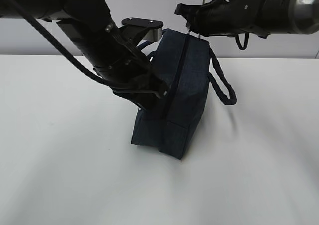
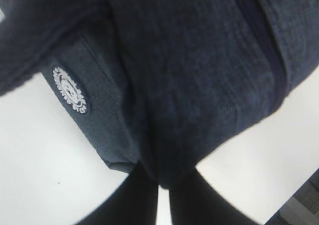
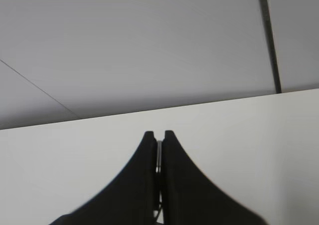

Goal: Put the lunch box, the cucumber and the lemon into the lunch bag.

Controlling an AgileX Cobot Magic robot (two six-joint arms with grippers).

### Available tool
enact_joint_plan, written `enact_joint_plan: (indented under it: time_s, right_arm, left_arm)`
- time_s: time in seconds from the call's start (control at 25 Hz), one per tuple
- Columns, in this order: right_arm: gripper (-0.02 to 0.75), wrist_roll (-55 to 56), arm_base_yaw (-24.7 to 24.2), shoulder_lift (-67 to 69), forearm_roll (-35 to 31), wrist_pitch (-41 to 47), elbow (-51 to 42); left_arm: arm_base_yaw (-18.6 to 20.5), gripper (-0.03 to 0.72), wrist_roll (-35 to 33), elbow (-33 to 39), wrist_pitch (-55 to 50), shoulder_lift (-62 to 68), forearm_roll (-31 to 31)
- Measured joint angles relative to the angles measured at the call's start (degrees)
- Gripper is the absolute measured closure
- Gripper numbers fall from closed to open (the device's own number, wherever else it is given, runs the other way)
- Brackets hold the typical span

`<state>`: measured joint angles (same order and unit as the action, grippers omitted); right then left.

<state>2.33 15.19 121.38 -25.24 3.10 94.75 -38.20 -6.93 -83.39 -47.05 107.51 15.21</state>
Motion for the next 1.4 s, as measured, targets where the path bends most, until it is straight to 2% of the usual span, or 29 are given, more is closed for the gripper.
enact_joint_plan:
  time_s: [0.2, 0.28, 0.36, 0.52, 0.64, 0.84, 0.96, 1.16, 1.4]
  right_arm:
    - [0.738, -0.63, -0.22, 0.09, 0.19, 4.00, 2.03]
    - [0.738, -0.75, -0.22, 0.09, 0.19, 5.83, 3.02]
    - [0.738, -0.86, -0.22, 0.09, 0.19, 7.03, 3.75]
    - [0.738, -0.89, -0.22, 0.09, 0.37, 8.95, 5.05]
    - [0.738, -0.89, -0.22, 0.09, 0.37, 10.03, 5.23]
    - [0.738, -1.00, -0.26, 0.09, 0.37, 10.79, 5.32]
    - [0.738, -1.00, -0.26, 0.09, -0.46, 10.89, 5.32]
    - [0.738, -1.00, -0.26, 0.09, -1.38, 11.25, 5.32]
    - [0.738, -1.12, -0.26, 0.09, -1.73, 12.01, 5.32]
  left_arm:
    - [0.00, 0.689, 0.00, 0.00, -0.71, 0.00, 0.00]
    - [0.00, 0.657, -0.04, 0.00, -1.39, 0.00, 0.41]
    - [0.00, 0.581, -0.04, 0.00, -2.81, 0.00, 1.45]
    - [0.00, 0.372, -0.04, -2.34, -9.25, 0.00, 2.41]
    - [0.00, 0.308, 0.49, -6.67, -13.73, 0.00, 2.40]
    - [0.77, 0.291, 4.88, -14.47, -17.26, 0.00, 1.07]
    - [2.90, 0.291, 6.93, -18.21, -18.72, 0.40, 0.25]
    - [6.93, 0.291, 7.67, -25.20, -21.03, 4.11, 0.12]
    - [8.38, 0.291, 7.80, -36.28, -23.62, 11.01, 0.81]
